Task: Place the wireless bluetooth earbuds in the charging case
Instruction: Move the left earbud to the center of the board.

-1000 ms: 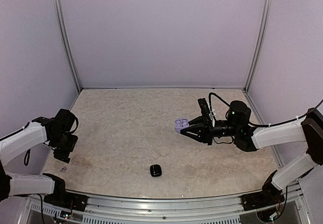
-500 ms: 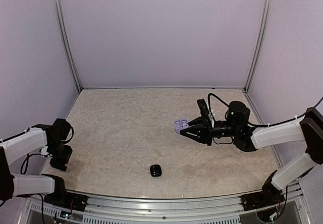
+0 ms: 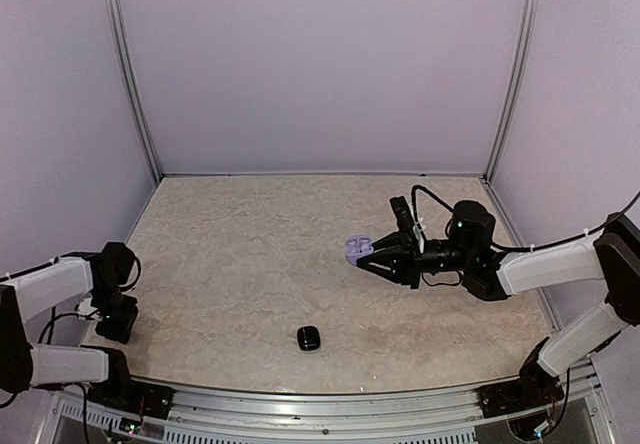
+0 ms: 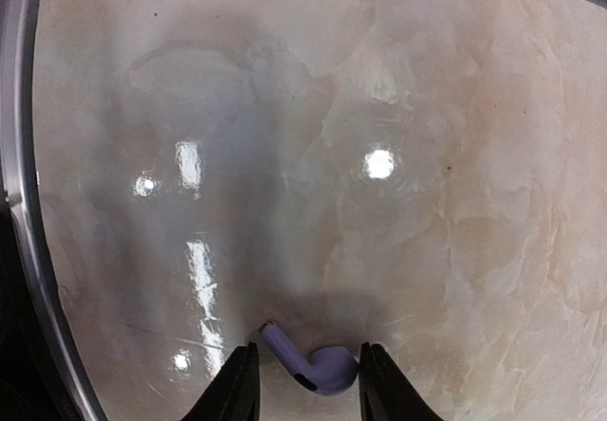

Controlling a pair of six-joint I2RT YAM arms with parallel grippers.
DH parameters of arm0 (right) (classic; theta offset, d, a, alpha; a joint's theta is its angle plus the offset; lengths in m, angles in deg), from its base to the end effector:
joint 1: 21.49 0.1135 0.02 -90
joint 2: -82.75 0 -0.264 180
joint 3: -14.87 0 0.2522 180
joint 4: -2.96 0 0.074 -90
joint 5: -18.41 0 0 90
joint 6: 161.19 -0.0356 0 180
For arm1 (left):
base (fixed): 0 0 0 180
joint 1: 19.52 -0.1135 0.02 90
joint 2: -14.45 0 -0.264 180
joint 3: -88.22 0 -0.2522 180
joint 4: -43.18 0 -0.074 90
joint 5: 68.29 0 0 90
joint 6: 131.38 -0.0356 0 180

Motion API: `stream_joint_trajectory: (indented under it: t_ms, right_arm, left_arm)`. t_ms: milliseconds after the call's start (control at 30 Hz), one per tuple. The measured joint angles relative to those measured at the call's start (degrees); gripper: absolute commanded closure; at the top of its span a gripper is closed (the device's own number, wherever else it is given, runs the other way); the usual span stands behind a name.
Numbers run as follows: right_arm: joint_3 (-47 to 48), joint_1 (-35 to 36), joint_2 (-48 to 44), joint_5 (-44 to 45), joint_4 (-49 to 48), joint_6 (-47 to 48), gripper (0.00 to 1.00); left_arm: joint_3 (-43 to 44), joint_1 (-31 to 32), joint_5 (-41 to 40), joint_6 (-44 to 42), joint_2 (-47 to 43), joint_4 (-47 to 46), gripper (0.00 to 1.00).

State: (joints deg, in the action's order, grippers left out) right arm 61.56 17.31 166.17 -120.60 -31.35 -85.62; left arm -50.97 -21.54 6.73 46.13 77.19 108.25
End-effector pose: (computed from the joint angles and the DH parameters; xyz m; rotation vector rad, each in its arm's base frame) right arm 0.2085 0.2021 0.2208 -1.0465 1.4516 1.3725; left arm 0.1383 0.0141 0.1457 -2.0614 2.0641 0.2298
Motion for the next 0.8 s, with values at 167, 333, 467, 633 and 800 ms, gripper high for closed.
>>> stream_joint_trajectory:
  t_ms: [167,333,467,633,800]
  right_arm:
    - [0.0,0.0,0.0,0.0,0.2,0.0,1.0]
    - [0.0,0.0,0.1,0.0,0.2,0.1,1.0]
    - [0.0,0.0,0.1,0.0,0.3,0.1,1.0]
    - [0.0,0.0,0.1,0.0,0.2,0.1,1.0]
    - [0.0,-1.3,0.0,0.0,0.3,-0.3,1.0]
  left_arm:
    - [0.0,-1.0,0.0,-0.9,0.0,-0.8,0.75]
    - [0.0,-1.2,0.0,-2.3,0.7,-1.6,0.95]
    - [1.1,-1.4,0.6,-5.4,1.0,-3.1,1.0]
    - [5.4,6.3,3.0,-11.0,6.7,-7.3,1.0]
    - [20.4,22.5,4.1,-19.6,19.3,-11.0,1.0]
